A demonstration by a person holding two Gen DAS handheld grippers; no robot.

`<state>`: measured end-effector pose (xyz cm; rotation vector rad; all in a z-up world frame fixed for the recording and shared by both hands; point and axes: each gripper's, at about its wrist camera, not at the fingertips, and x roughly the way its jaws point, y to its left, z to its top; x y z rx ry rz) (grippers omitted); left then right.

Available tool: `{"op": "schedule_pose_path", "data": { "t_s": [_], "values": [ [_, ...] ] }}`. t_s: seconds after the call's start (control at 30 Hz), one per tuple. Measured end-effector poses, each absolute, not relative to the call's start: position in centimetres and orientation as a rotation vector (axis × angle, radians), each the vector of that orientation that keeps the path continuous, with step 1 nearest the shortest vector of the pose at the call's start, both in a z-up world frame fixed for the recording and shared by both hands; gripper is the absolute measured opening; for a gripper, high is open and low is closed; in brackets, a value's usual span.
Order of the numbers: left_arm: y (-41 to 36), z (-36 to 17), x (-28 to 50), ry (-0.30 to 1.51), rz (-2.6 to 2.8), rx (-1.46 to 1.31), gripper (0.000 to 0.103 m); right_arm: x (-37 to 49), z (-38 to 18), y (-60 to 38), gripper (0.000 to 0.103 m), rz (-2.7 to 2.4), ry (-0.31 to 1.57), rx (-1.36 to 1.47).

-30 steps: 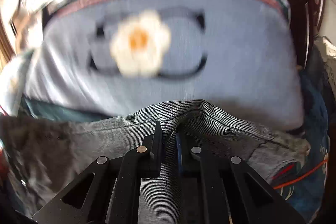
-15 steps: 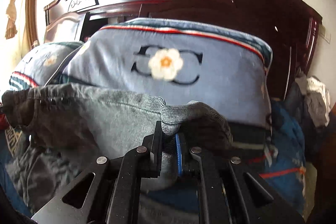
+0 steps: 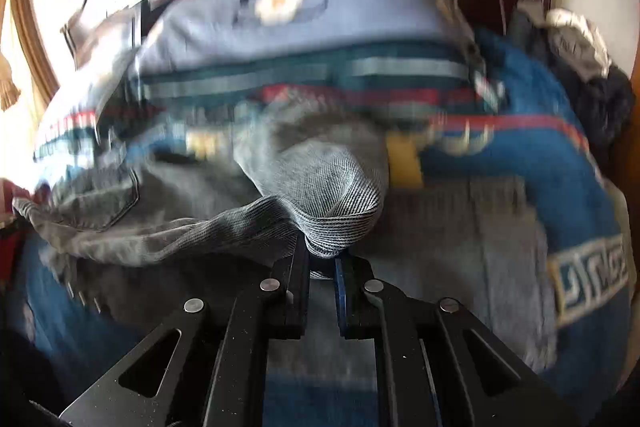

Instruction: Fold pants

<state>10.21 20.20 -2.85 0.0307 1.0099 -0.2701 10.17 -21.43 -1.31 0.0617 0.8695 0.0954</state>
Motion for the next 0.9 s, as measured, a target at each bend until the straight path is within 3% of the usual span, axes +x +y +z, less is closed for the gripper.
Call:
{"op": "schedule_pose_path", "data": {
  "t_s": [0.13,0.4,0.53,0.67,0.7,0.77,0.83,0.9],
  "values": [
    [20.2,-4.3,9.7,1.052,-0.248,0.034,0.014,8.7,-4.7,-20.5,0.010,0.088,0.950,0.027],
    [22.6,-5.1,9.2,1.145,-0.177,0.048,0.017,7.8,-4.6,-20.7,0.012,0.087,0.983,0.051],
    [24.4,-2.4,7.3,1.077,-0.168,-0.027,0.017,6.8,-4.4,-22.0,0.031,0.049,1.015,0.085],
    [24.2,1.0,7.1,0.967,-0.182,-0.078,0.019,5.5,-0.5,-21.6,0.032,0.030,0.894,0.045],
    [23.5,1.6,7.7,0.952,-0.194,-0.083,0.020,5.7,0.4,-21.2,0.033,0.047,0.864,0.044],
    [21.9,2.0,9.9,0.948,-0.228,-0.099,0.034,7.2,2.5,-19.4,0.045,0.133,0.820,0.072],
    [20.1,1.6,11.7,0.952,-0.264,-0.102,0.038,9.7,3.4,-17.2,0.054,0.246,0.822,0.105],
    [17.9,0.3,13.3,0.982,-0.288,-0.066,0.038,12.9,3.3,-14.4,0.054,0.355,0.853,0.127]
  ]
}}
